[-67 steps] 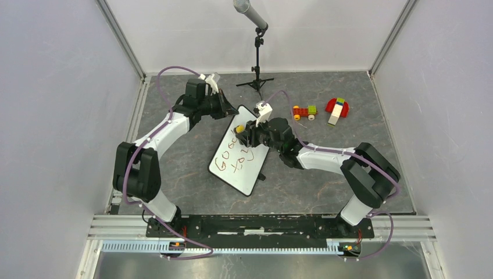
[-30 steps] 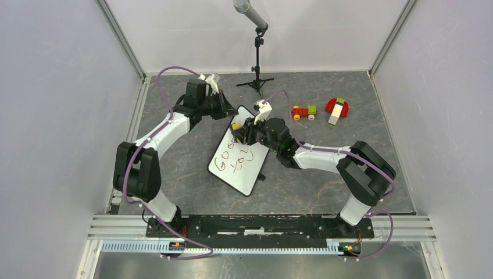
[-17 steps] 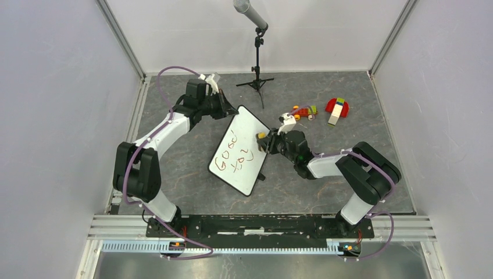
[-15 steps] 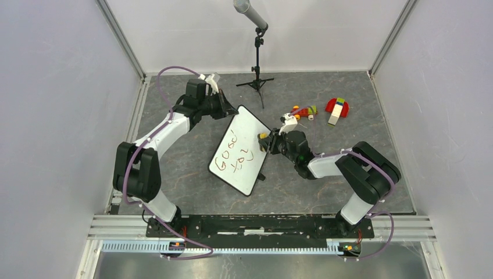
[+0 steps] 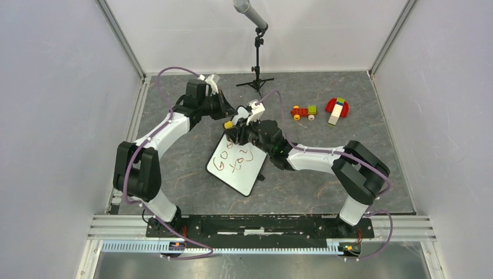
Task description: Erase the whiteboard
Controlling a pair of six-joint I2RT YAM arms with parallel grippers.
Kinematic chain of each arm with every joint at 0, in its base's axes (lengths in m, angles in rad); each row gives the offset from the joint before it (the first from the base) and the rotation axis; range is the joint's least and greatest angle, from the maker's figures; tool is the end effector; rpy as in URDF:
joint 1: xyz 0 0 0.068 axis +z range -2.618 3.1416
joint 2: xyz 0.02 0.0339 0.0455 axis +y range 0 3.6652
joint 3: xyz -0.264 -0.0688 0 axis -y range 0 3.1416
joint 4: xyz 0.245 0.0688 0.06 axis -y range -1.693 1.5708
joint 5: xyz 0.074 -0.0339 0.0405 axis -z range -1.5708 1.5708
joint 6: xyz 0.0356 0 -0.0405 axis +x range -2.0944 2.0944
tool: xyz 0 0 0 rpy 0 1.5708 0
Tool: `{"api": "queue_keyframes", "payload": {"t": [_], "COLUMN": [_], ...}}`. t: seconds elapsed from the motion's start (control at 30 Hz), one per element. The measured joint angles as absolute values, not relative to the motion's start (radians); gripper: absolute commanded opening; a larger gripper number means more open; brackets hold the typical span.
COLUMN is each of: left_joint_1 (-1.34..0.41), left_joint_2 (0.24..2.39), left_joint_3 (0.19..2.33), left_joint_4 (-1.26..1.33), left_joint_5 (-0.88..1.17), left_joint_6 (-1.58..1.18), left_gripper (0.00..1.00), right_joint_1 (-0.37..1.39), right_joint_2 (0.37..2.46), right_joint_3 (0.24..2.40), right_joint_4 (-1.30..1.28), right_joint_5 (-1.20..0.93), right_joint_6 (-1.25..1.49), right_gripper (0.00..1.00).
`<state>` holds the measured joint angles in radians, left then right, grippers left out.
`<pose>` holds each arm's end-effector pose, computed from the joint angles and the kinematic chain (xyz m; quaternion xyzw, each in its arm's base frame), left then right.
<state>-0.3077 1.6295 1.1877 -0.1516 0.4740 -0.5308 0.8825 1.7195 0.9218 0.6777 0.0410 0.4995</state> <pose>0.3479 -0.1276 0.2674 0.0140 0.8652 -0.3751 0.3324 0.2437 0.2941 0.2280 -0.1290 0.7370 0.4109 0.5209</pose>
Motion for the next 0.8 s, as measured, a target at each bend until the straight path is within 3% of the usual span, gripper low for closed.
{"api": "queue_keyframes", "payload": {"t": [0.57,0.8], "left_joint_1": [-0.305,-0.304], "left_joint_2": [1.636,1.636], "left_joint_3": [1.188,1.188], "left_joint_4": [-0.145,-0.146], "left_joint_5": [0.483,0.476], "left_joint_6": [-0.533,-0.533], "left_gripper": [0.02,0.02], "right_joint_1": [0.812,0.809], "right_joint_2": [1.654,1.706], "right_joint_3": [0.793,0.957], "right_joint_4": [0.578,0.459], "right_joint_5": [0.187,0.174], "right_joint_6": [0.386,0.275], "right_gripper": [0.25,0.24]}}
